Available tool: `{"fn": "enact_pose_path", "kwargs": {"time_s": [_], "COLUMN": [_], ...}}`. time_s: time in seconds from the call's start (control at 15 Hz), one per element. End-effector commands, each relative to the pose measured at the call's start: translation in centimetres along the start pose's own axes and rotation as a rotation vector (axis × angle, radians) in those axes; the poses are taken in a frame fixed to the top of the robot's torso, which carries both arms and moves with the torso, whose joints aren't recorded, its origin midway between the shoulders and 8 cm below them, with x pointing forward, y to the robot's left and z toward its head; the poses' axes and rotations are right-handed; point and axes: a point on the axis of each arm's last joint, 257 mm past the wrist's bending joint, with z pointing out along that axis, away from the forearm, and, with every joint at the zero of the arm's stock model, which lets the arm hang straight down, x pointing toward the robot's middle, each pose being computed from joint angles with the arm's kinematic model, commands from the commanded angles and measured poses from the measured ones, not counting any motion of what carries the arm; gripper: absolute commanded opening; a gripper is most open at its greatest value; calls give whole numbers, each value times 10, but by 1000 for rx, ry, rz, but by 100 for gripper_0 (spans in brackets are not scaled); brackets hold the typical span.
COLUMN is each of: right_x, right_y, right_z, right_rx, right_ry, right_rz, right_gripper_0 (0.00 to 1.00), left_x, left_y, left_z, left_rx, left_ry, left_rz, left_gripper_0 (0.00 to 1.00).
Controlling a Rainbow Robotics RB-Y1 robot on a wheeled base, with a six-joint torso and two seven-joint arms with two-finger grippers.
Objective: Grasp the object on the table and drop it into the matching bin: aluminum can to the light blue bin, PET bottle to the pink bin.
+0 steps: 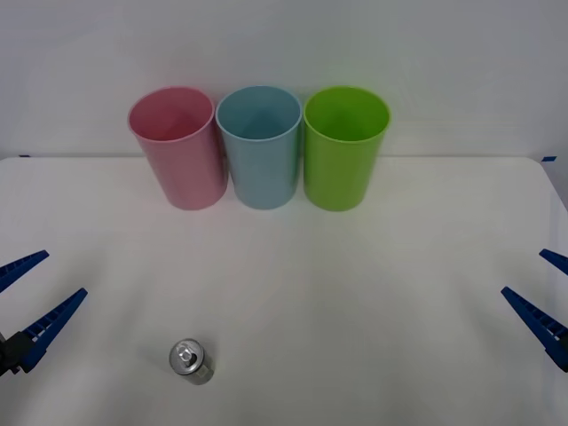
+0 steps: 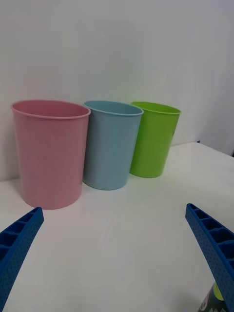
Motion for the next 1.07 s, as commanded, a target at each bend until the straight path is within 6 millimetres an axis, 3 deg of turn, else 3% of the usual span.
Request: {"fn": "enact_pose_path", "kwargs": {"time_s": [0.07, 0.27, 0.53, 0.73, 1.07], "right_x": [0, 0, 0, 0, 0], "right_y": [0, 0, 0, 0, 0], "right_z": [0, 0, 0, 0, 0], "right_rx": [0, 0, 0, 0, 0], "right_ry": [0, 0, 0, 0, 0], "right_rz": [0, 0, 0, 0, 0], "right_gripper_0": [100, 100, 100, 100, 100], "left_x": [0, -1, -1, 4, 19], "left_y": [0, -9, -9, -10, -29], "left_z": [0, 16, 16, 8, -18], "left_rx": [0, 10, 23, 49, 135], "left_ry": [0, -50, -35, 18, 122], "left_rz": [0, -28, -13, 1, 7], "left_gripper_0": [100, 100, 100, 100, 100]}}
